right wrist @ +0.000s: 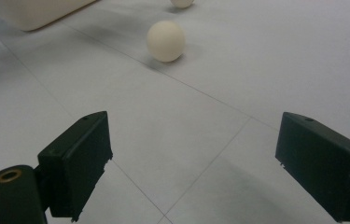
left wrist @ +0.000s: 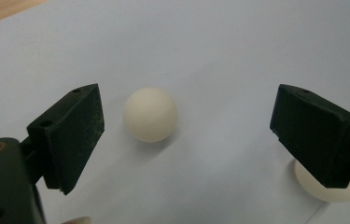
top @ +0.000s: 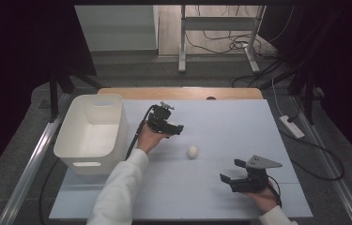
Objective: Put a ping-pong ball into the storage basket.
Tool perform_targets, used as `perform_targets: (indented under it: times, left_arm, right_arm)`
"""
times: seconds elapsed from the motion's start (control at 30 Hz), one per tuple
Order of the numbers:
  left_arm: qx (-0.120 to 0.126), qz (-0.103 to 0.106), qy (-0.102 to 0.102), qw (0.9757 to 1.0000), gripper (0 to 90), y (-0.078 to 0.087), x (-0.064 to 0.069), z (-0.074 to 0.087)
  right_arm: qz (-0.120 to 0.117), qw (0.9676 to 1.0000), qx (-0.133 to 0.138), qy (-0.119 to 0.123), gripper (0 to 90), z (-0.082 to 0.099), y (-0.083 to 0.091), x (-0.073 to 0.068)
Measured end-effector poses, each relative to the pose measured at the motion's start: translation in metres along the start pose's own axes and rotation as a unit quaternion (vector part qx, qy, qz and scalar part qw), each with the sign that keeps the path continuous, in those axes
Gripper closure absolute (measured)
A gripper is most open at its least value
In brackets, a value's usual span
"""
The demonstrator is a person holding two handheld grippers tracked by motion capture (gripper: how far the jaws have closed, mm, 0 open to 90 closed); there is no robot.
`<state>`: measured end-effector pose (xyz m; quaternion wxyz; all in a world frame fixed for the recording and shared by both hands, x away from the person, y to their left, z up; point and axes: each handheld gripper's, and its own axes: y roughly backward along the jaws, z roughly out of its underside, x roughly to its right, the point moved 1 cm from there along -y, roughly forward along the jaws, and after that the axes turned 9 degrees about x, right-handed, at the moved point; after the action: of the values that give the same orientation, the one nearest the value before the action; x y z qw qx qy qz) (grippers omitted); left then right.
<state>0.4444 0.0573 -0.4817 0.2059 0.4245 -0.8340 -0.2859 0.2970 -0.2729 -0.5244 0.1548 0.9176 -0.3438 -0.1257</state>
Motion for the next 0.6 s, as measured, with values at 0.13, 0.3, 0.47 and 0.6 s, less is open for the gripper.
perform_targets:
  times: [0.13, 0.3, 0.47, 0.6]
  left_arm:
    - [-0.002, 0.002, 0.008, 1.0, 10.8, -0.006, -0.005, 0.001]
    - [-0.009, -0.007, 0.006, 0.9999, 10.9, -0.013, -0.008, 0.001]
    - [-0.013, -0.007, 0.012, 0.9998, 11.1, -0.018, -0.01, 0.002]
    - [-0.018, -0.005, 0.012, 0.9997, 11.1, -0.021, -0.011, 0.003]
  right_arm:
    - [0.001, 1.0, -0.001, 0.0, 10.3, 0.0, 0.0, 0.0]
    - [0.002, 1.0, -0.002, -0.001, 10.3, 0.0, 0.0, 0.0]
    - [0.001, 1.0, -0.001, -0.002, 10.3, 0.0, 0.0, 0.001]
    - [0.002, 1.0, 0.0, -0.001, 10.3, 0.0, 0.0, 0.001]
